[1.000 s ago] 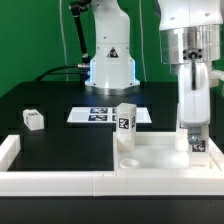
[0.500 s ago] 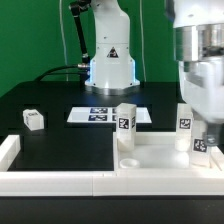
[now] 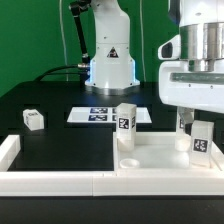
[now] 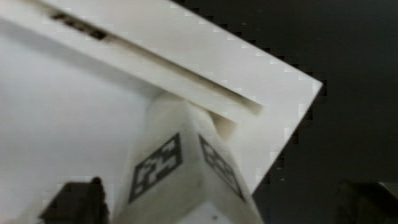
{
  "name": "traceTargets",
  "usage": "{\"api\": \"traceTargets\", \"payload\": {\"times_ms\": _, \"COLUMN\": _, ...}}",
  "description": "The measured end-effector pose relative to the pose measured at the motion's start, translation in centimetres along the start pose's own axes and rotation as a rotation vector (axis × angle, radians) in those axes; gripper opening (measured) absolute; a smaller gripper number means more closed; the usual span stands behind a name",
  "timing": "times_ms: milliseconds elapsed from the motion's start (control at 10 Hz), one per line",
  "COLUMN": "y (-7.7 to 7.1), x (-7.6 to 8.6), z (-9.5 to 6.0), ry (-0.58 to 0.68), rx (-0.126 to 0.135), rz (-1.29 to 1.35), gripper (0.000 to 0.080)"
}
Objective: Assemble square table
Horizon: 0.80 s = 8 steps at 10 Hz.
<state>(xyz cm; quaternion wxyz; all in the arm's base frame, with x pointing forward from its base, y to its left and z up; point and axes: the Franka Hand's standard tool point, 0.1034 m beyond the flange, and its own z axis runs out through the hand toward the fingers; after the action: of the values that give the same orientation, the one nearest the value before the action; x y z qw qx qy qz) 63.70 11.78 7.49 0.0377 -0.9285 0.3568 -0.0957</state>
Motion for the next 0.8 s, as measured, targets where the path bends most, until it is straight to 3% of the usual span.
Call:
{"api": "traceTargets", "payload": {"times_ms": 100, "y": 0.13, "x": -0.04, "z": 0.22, "ry": 0.0, "rx": -0.001, "rz": -0.13, "gripper": 0.0649}}
{"api": "traceTargets", "payload": {"times_ms": 300, "y": 0.12, "x": 0.0, "z": 0.21, "ry": 0.0, "rx": 0.0, "rz": -0.095, "gripper": 0.0647}}
{"api": "traceTargets", "payload": {"times_ms": 400, "y": 0.13, "x": 0.01, "z": 0.21, "ry": 0.0, "rx": 0.0, "rz": -0.086, "gripper": 0.0545}}
{"api": "traceTargets", "payload": {"times_ms": 500, "y": 0.14, "x": 0.01, "z": 0.21, "ry": 0.0, "rx": 0.0, "rz": -0.047, "gripper": 0.0372}}
{"api": "traceTargets", "payload": {"times_ms": 600, "y": 0.53, "x": 0.0, "z": 0.34, "ry": -0.005, "rx": -0.009, "rz": 0.032, "gripper": 0.0372}}
{"api": "traceTargets", "payload": {"times_ms": 700, "y": 0.67, "x": 0.06, "z": 0.36, "ry": -0.005, "rx": -0.011, "rz": 0.121, "gripper": 0.0295}}
{"api": "traceTargets", "payload": {"times_ms": 800, "y": 0.85, "x": 0.2, "z": 0.37, "ry": -0.004, "rx": -0.013, "rz": 0.195, "gripper": 0.0295}}
